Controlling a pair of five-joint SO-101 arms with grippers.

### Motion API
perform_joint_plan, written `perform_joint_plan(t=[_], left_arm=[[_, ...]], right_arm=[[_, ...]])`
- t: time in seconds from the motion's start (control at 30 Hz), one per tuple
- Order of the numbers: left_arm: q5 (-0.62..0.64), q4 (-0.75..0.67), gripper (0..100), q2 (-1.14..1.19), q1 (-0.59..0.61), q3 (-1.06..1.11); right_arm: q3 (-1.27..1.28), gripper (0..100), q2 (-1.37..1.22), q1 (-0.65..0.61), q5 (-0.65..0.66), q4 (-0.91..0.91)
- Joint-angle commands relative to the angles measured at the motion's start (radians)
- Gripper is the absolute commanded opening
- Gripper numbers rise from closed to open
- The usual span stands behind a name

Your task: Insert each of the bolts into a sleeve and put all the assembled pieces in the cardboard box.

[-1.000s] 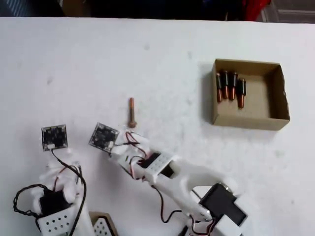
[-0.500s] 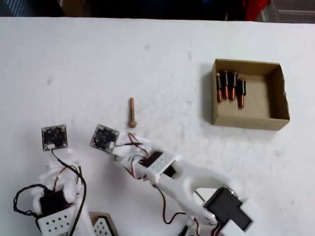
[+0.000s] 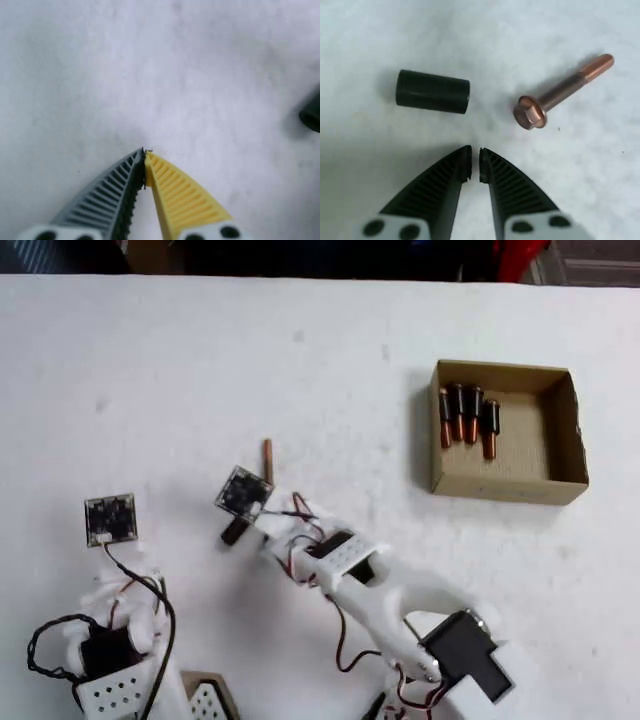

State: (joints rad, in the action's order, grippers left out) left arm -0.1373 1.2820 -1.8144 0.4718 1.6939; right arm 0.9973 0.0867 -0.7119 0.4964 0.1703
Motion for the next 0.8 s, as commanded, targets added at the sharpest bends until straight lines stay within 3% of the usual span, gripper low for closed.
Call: perform_joint_plan(t=[0.0, 0.3, 0.53, 0.77], left_arm=[[-0.006, 0.003, 2, -0.007, 0.007, -0.002], [-0.006, 0.003, 2, -0.007, 0.007, -0.002], [-0.006, 0.003, 2, -0.007, 0.007, -0.002], [-0.006, 0.003, 2, -0.007, 0.007, -0.002]], right_arm=[[-0.017, 1.8, 0.03, 0.015, 0.012, 0.007], [-0.109, 1.8, 0.03, -0.002, 0.011, -0.001], [-0.16, 1.8, 0.021, -0.084, 0.014, -0.008], [-0.158, 1.8, 0.018, -0.099, 0.014, -0.148]])
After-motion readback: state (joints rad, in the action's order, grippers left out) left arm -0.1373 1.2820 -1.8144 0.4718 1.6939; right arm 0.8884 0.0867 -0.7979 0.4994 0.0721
